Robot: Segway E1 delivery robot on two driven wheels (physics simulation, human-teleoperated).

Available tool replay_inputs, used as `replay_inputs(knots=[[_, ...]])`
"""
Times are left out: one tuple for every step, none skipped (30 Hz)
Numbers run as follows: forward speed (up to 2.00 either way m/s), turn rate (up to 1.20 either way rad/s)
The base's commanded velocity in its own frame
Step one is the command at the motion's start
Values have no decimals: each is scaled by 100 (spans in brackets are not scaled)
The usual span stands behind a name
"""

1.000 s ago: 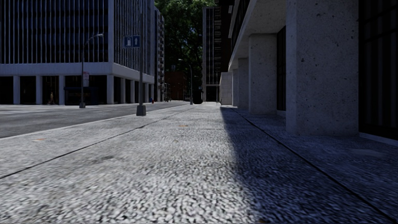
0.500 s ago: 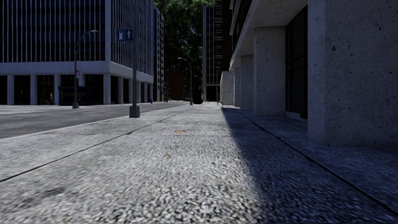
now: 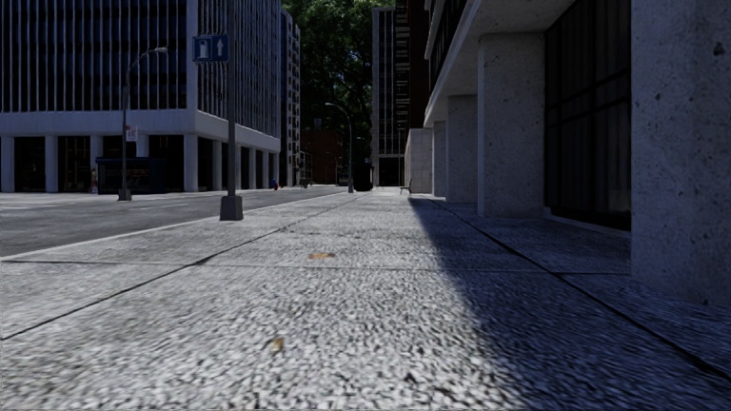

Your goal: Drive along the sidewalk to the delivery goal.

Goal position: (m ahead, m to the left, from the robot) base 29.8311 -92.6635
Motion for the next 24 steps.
replay_inputs(knots=[[200,0],[200,0],[200,0],[200,0],[200,0],[200,0],[200,0],[200,0],[200,0],[200,0],[200,0],[200,0],[200,0],[200,0],[200,0],[200,0],[200,0],[200,0],[200,0],[200,0],[200,0],[200,0],[200,0],[200,0]])
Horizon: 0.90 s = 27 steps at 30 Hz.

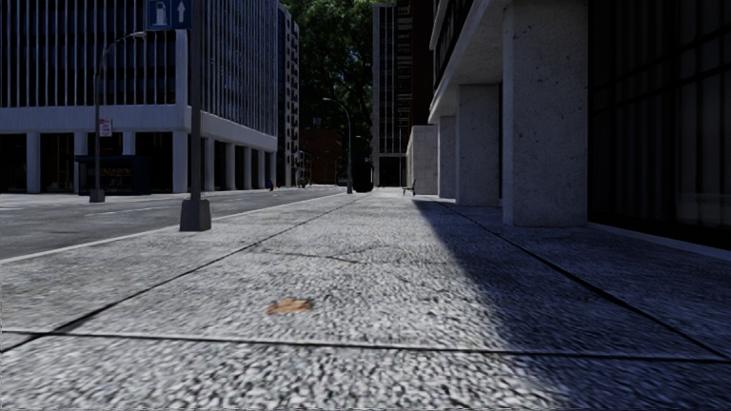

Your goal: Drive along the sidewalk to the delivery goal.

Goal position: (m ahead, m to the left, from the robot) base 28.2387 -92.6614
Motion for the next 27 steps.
replay_inputs(knots=[[200,0],[200,0],[200,0],[200,0],[200,0],[200,0],[200,0],[200,0],[200,0],[200,0],[200,0],[200,0],[200,0],[200,0],[200,0],[200,0],[200,0],[200,0],[200,0],[200,0],[200,0],[200,0],[200,0],[200,0],[200,0],[200,0],[200,0]])
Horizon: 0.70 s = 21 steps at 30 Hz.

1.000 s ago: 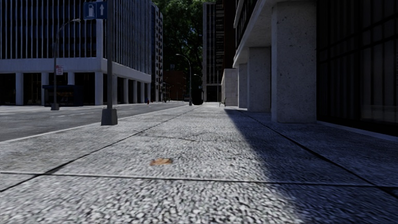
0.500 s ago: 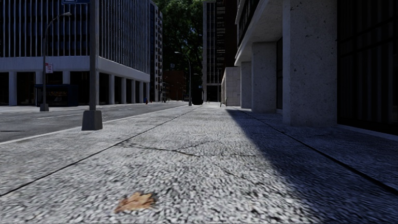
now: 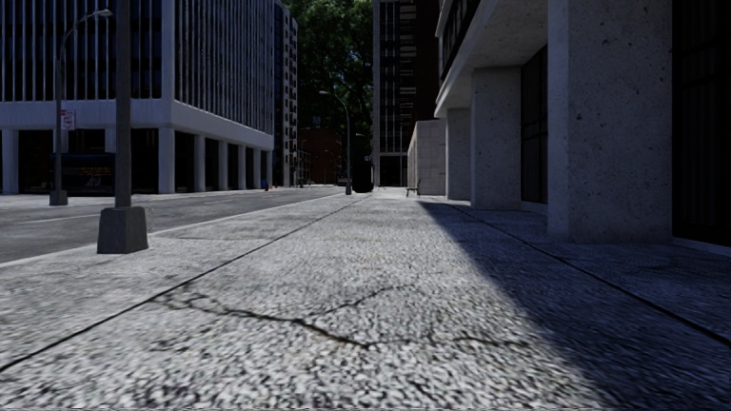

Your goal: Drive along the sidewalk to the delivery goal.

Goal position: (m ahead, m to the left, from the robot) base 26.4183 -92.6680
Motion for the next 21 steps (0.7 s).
replay_inputs(knots=[[200,0],[200,0],[200,0],[200,0],[200,0],[200,0],[200,0],[200,0],[200,0],[200,0],[200,0],[200,0],[200,0],[200,0],[200,0],[200,0],[200,0],[200,0],[200,0],[200,0],[200,0]])
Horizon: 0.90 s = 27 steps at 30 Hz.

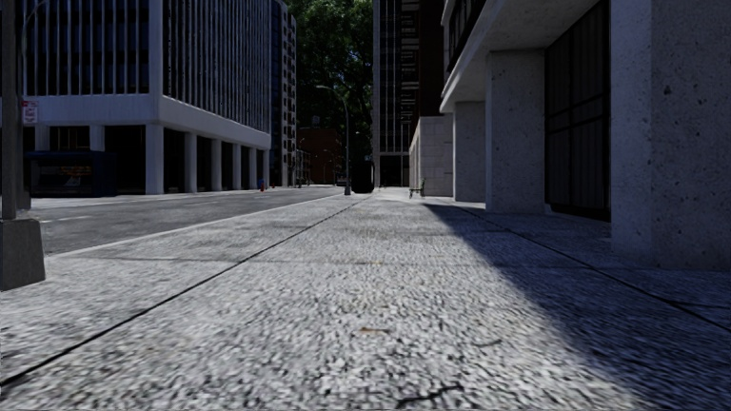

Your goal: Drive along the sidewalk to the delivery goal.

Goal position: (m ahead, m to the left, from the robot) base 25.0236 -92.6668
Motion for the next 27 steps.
replay_inputs(knots=[[200,0],[200,0],[200,-5],[200,-5],[200,-18],[200,-25],[200,-27],[200,-27],[200,-31],[200,-35],[200,-36],[200,-36],[200,-36],[200,-36],[200,-36],[200,-36],[200,-36],[200,-36],[200,-36],[200,-36],[200,-36],[200,-22],[200,0],[200,0],[200,0],[200,0],[200,0]])
